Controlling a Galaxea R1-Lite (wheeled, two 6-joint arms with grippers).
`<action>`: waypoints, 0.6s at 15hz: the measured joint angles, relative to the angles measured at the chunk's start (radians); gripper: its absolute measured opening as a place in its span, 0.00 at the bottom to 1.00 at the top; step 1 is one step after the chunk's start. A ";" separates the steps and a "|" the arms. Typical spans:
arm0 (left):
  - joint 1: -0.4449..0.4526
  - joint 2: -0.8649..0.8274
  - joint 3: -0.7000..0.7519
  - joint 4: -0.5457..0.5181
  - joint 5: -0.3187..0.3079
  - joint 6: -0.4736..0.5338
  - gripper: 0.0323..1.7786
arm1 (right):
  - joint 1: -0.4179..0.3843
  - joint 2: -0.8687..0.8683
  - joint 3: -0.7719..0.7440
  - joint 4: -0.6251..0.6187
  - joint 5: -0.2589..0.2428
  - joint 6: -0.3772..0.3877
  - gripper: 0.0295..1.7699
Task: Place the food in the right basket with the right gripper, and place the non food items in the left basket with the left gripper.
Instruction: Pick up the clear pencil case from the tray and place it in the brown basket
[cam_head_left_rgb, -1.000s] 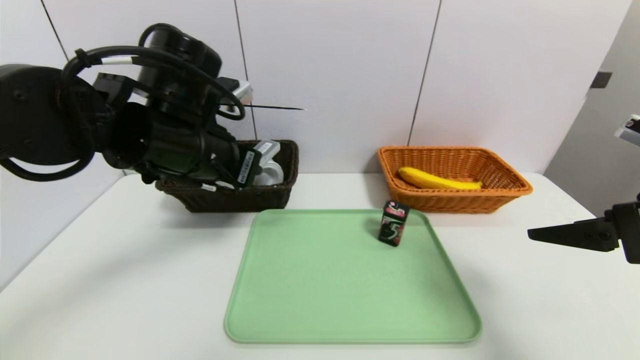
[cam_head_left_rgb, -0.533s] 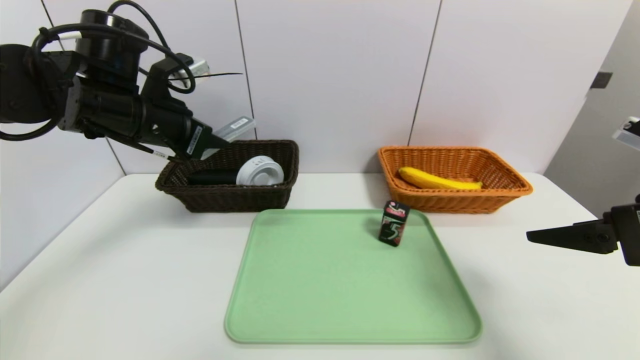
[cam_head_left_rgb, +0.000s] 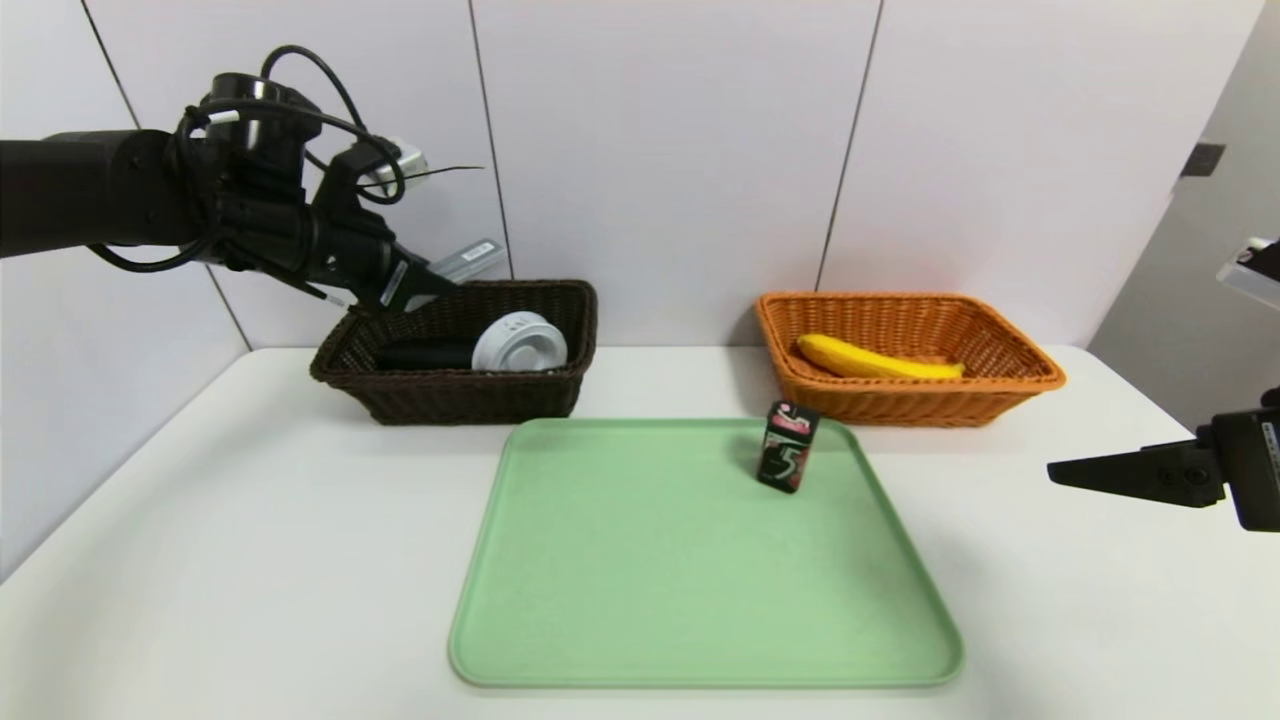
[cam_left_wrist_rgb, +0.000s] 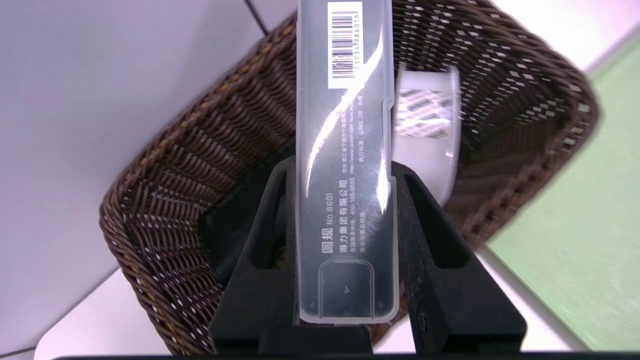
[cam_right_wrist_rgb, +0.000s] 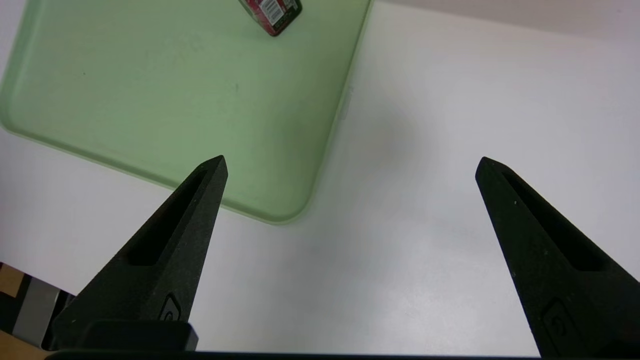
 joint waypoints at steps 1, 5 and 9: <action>0.010 0.029 -0.028 0.001 0.001 0.000 0.31 | 0.000 0.002 0.000 -0.006 0.000 0.000 0.97; 0.040 0.132 -0.088 0.019 0.001 0.001 0.31 | 0.000 0.017 0.001 -0.007 0.001 0.000 0.97; 0.063 0.190 -0.104 0.024 0.001 -0.002 0.31 | 0.000 0.030 0.001 -0.010 0.000 0.000 0.97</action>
